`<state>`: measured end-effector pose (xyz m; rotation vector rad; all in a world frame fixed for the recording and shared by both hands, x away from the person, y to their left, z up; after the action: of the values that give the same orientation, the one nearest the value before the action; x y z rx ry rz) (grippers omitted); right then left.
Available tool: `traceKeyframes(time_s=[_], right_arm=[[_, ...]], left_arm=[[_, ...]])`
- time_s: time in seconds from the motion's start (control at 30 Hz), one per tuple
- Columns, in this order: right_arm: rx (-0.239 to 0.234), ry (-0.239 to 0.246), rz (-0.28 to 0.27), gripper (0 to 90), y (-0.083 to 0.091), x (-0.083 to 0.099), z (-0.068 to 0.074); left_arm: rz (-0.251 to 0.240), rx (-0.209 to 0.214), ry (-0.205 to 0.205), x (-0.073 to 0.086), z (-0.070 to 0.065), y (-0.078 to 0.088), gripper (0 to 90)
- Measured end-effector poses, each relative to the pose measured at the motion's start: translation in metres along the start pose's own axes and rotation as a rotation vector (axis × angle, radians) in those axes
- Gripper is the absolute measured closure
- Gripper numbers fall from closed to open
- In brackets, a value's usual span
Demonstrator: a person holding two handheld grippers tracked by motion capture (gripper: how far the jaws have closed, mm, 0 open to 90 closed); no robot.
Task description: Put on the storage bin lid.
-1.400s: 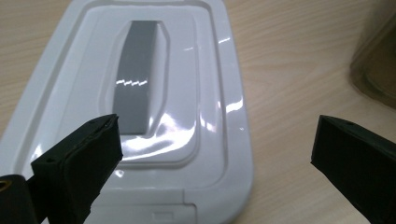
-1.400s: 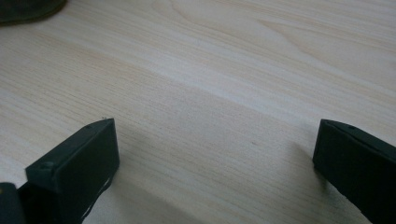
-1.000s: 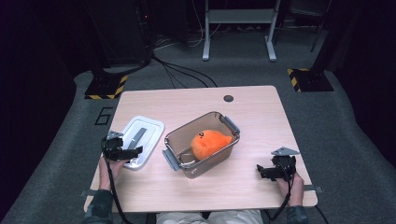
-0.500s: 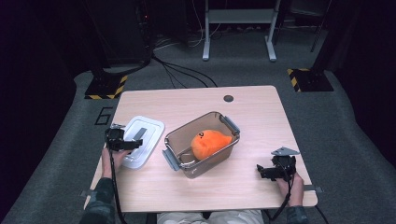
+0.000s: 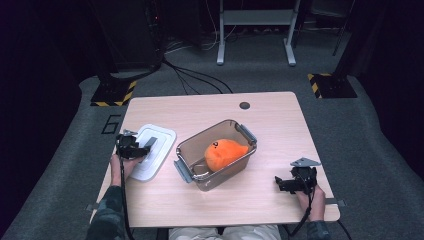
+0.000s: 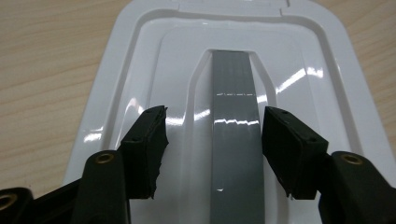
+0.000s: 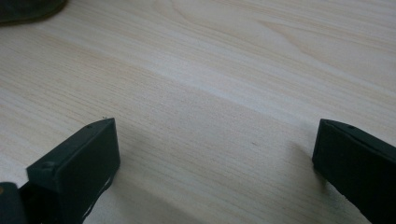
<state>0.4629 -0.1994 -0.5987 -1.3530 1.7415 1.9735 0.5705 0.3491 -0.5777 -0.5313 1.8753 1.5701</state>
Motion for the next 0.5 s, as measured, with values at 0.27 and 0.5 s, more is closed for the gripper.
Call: traceKeyframes(time_s=[0.27, 0.5], right_arm=[[0.0, 0.0, 0.0, 0.0, 0.0, 0.0, 0.0], [0.001, 0.0, -0.001, 0.0, 0.0, -0.0001, 0.0001]], left_arm=[[0.011, 0.005, -0.054, -0.0019, -0.0081, -0.0029, 58.7], [0.014, 0.036, -0.031, -0.0016, -0.0104, -0.0033, 66.0]])
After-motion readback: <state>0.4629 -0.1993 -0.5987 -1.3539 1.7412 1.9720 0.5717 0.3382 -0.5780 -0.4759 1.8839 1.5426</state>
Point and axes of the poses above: each handheld gripper's, and its own axes: y roughly backward along the jaws, x roughly out of its underside, z roughly to its left, the point moved 10 cm from there along -y, roughly forward along the jaws, and after that the axes turned 8 degrees about y, right-handed, at the moved point
